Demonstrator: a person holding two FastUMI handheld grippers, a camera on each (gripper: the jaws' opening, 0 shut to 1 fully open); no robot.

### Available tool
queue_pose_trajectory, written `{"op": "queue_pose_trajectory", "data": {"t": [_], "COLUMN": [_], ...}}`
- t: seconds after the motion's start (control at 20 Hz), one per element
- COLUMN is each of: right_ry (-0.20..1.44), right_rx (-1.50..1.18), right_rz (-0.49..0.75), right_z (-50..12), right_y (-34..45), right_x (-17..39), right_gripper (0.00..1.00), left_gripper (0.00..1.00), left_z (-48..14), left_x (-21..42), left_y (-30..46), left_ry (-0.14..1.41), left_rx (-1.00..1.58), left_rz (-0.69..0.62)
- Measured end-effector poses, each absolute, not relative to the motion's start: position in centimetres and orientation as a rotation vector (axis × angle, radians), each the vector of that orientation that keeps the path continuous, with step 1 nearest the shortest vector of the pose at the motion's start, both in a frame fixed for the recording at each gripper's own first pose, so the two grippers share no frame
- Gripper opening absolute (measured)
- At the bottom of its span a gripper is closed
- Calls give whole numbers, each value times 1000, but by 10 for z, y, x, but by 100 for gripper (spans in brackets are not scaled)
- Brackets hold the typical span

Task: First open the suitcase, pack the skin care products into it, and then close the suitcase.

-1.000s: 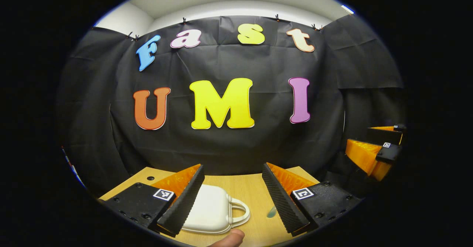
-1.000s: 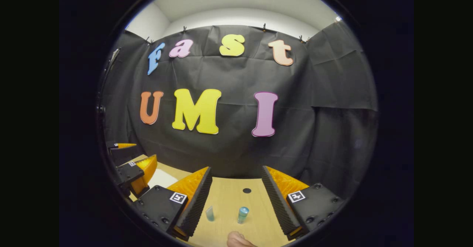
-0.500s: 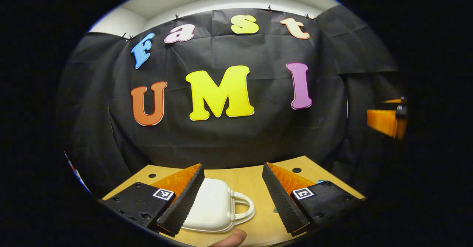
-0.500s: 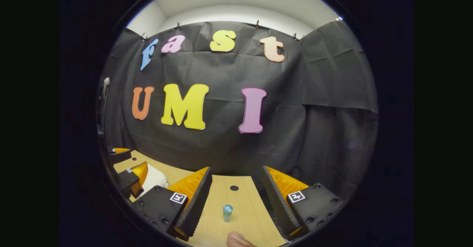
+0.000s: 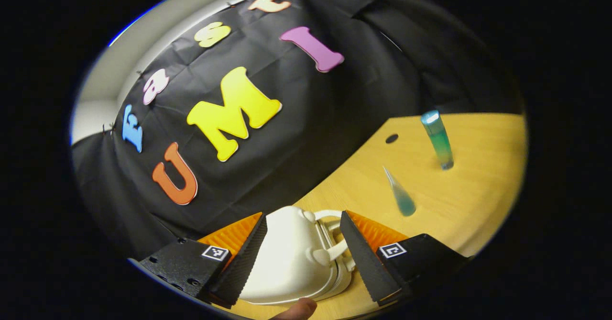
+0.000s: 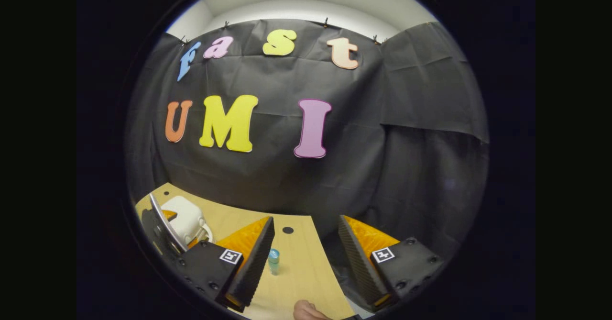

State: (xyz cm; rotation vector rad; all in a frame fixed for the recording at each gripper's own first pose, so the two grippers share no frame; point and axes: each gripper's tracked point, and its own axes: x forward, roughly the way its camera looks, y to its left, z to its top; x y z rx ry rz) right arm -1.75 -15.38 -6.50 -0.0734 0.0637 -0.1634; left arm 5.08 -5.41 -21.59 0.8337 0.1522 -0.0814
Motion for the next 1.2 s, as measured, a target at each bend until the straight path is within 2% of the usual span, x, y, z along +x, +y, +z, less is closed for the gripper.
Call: {"op": "queue_pose_trajectory", "data": {"t": [0.15,0.4,0.55,0.65,0.75,0.85,0.9,1.0,1.2], "right_ry": [82,102,115,118,118,114,113,108,104], "right_rx": [-61,-58,-53,-45,-61,-67,-65,-63,-59], "right_rz": [-178,-205,-216,-212,-213,-215,-217,-224,-240], "right_z": [-77,-92,-98,-100,-103,-102,-100,-98,-95], "right_y": [-170,-193,-198,-196,-194,-194,-194,-194,-191], "right_x": [-22,-27,-28,-29,-30,-29,-29,-27,-21], "right_gripper": [80,80,79,80,80,80,80,80,80], "left_gripper": [100,98,91,76,65,48,36,20,6], "left_z": [-243,-270,-271,-273,-279,-287,-288,-281,-271], "left_x": [58,82,98,105,107,107,109,115,111], "left_y": [-53,-50,-48,-51,-50,-47,-46,-40,-40], "left_ry": [188,229,231,222,250,293,313,335,384], "left_rx": [1007,1244,1369,1405,1432,1429,1422,1430,1412], "left_rz": [-100,-91,-63,-67,-69,-86,-89,-74,-90]}}
